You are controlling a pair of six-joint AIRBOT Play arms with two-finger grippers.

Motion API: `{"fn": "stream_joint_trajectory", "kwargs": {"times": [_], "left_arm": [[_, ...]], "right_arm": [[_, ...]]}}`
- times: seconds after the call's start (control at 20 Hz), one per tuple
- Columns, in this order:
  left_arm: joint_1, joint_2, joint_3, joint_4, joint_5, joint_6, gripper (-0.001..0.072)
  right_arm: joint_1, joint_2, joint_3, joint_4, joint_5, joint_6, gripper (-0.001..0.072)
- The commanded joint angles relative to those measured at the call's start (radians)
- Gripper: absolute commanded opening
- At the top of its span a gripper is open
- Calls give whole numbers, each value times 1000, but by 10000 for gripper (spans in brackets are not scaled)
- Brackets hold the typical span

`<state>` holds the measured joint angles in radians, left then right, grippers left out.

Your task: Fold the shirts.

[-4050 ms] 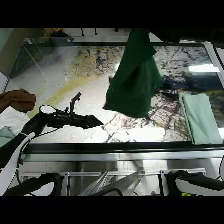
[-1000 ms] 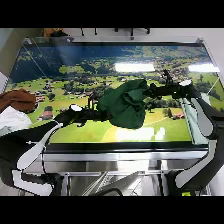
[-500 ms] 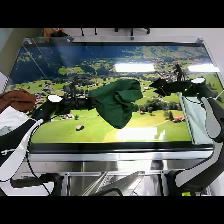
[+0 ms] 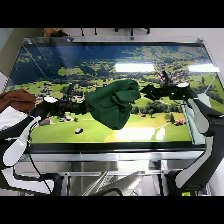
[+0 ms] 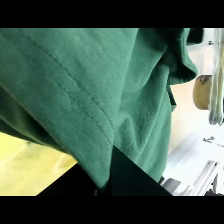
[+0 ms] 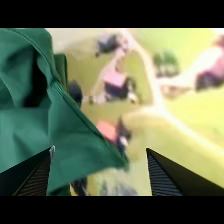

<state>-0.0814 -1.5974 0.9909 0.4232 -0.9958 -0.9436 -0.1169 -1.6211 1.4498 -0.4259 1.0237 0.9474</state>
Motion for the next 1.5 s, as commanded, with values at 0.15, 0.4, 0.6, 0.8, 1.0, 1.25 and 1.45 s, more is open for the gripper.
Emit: {"fn": "stream_joint_trajectory", "kwargs": {"times": [0.15,0.4,0.6,0.8,1.0,1.25,1.45], "left_arm": [[13,-10,0,3,-18,24,17],[14,-10,0,2,-40,24,17],[14,-10,0,4,-64,24,17],[14,-10,0,4,-88,27,17],[13,-10,0,4,-105,44,17],[13,-10,0,4,-117,64,17],[13,-10,0,4,-139,84,17]], "right_arm": [[109,-12,0,144,-122,-118,343],[145,-10,2,305,-47,-156,21],[142,29,2,314,-28,-156,20],[114,37,2,278,-28,-147,405],[108,35,2,261,-32,-148,670],[116,-20,2,261,-118,-149,670],[117,-38,2,262,-195,-155,670]]}}
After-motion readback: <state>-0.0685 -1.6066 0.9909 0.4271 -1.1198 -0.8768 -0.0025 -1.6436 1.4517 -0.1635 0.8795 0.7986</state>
